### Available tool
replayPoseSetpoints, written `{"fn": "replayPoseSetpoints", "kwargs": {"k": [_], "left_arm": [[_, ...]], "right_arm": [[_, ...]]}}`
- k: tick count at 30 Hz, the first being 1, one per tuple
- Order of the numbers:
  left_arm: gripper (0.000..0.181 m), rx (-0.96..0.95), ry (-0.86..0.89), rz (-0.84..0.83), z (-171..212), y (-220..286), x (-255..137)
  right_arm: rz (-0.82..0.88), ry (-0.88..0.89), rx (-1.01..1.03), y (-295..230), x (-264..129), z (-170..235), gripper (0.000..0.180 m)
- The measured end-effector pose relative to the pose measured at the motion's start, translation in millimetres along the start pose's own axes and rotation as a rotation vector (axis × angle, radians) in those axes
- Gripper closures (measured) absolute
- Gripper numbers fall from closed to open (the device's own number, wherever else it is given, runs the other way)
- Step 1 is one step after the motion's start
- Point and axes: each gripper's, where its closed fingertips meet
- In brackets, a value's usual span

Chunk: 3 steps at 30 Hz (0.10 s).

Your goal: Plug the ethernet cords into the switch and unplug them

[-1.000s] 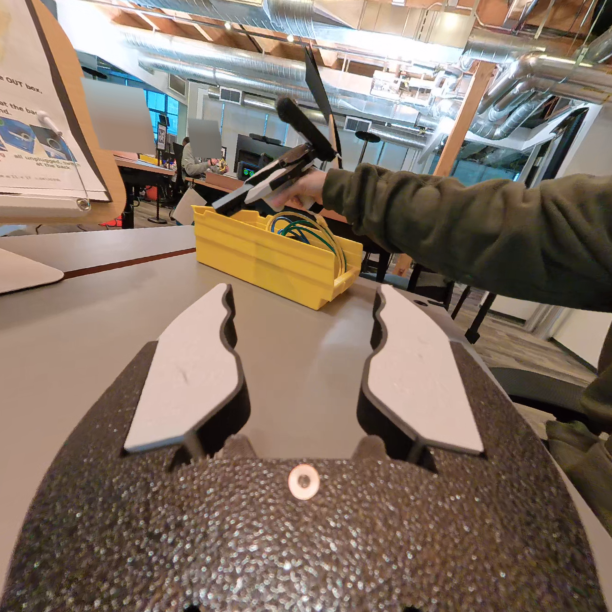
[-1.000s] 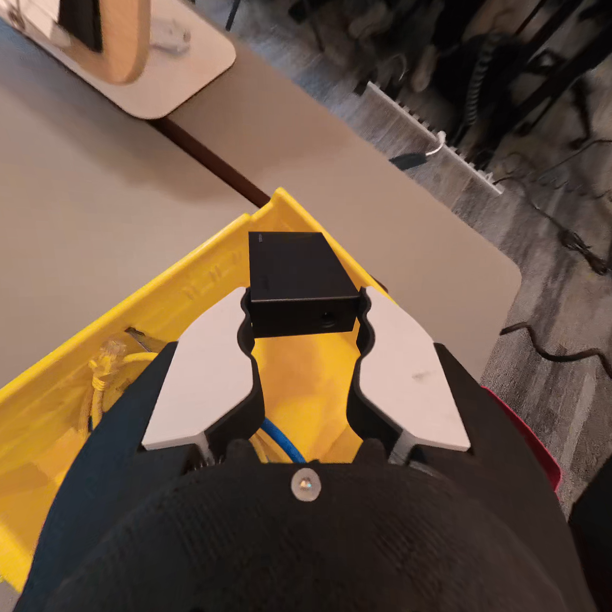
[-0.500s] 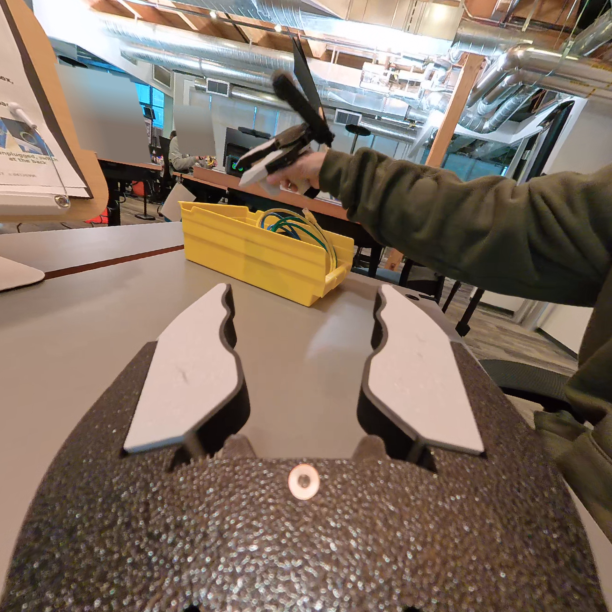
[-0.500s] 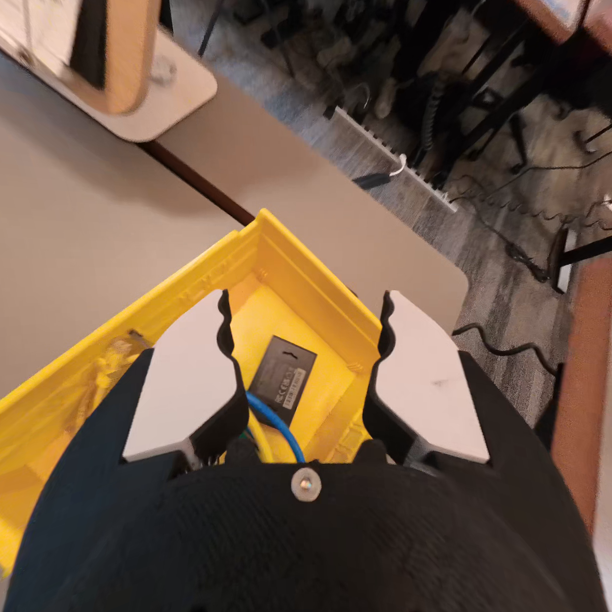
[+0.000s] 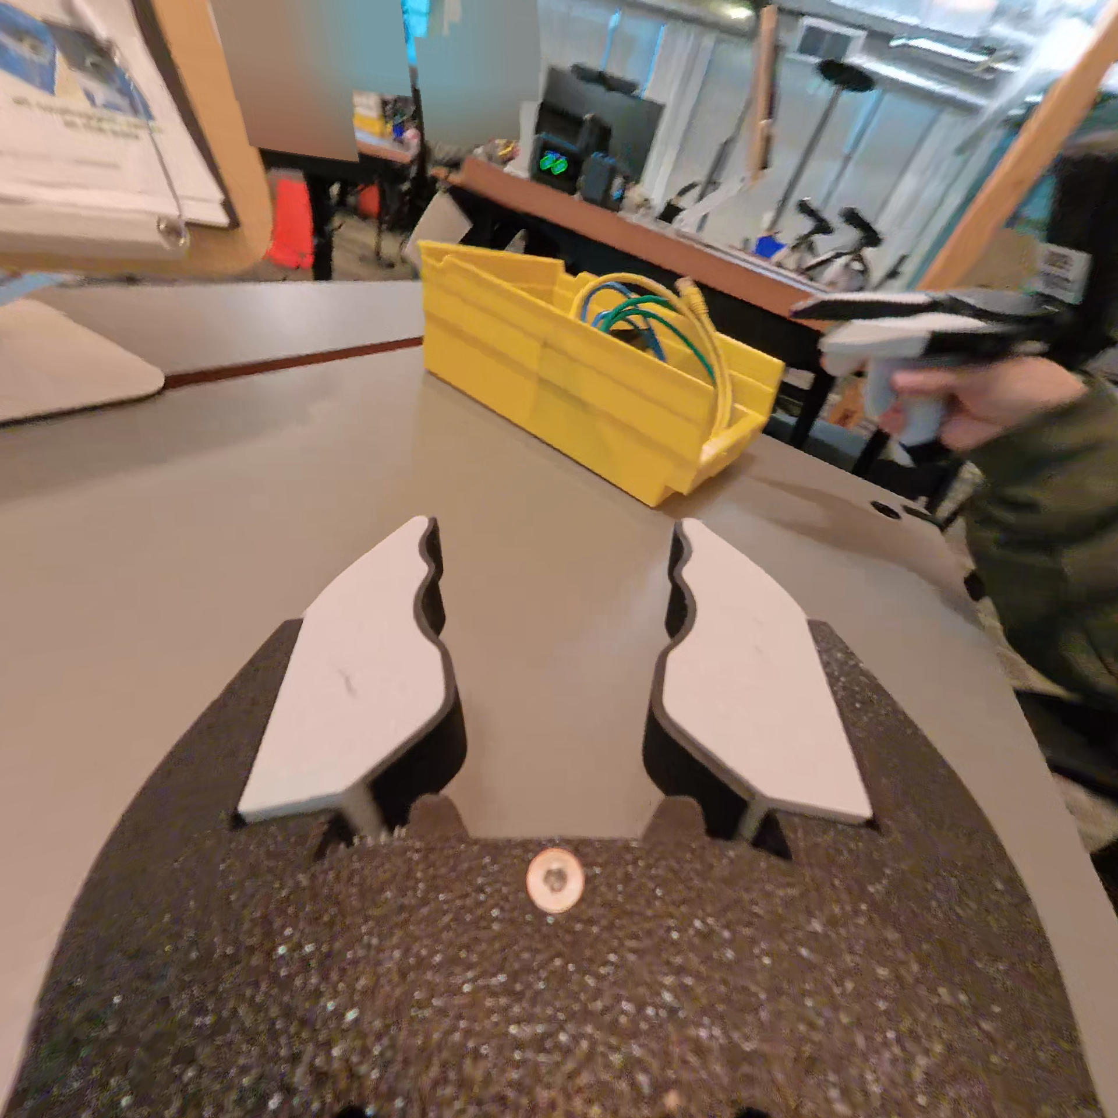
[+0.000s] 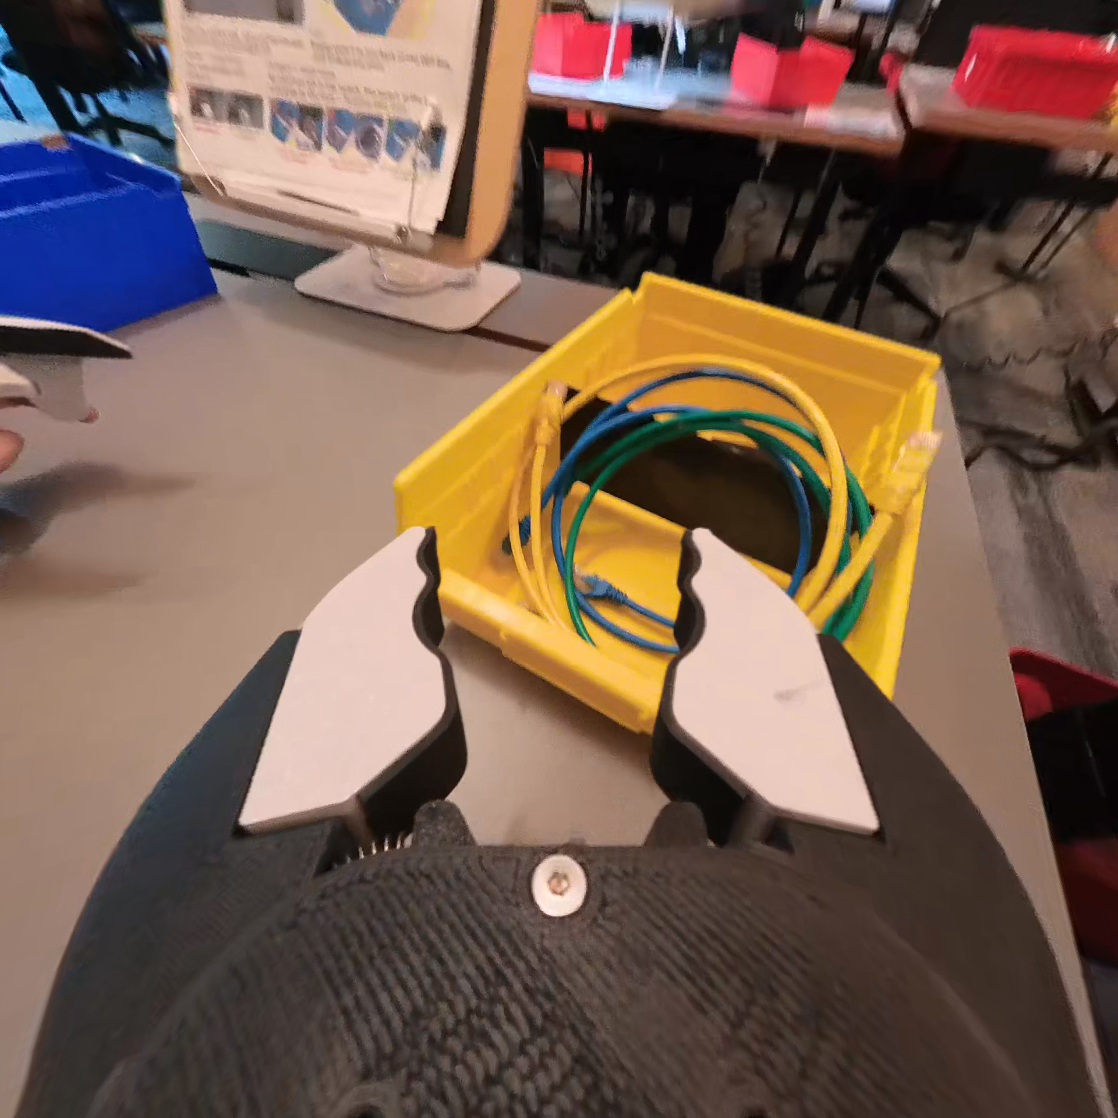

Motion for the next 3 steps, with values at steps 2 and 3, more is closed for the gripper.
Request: {"fn": "replayPoseSetpoints", "kwargs": {"k": [2,3], "left_arm": [[0.108,-0.077,-0.064,0.004,-7,10,28],[0.108,-0.103,-0.112,0.013,-12,17,43]], "right_arm": [[0.051,0.0,0.028,12,-7,-2,0.1],[0.069,0.044,0.039,15,-9,-7,0.1]]}}
Point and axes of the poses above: each gripper's, where its closed fingertips meet, x out along the fingers, z out of its underside, y = z × x across the jaws, and after that the axes turned 8 degrees about x, right-handed
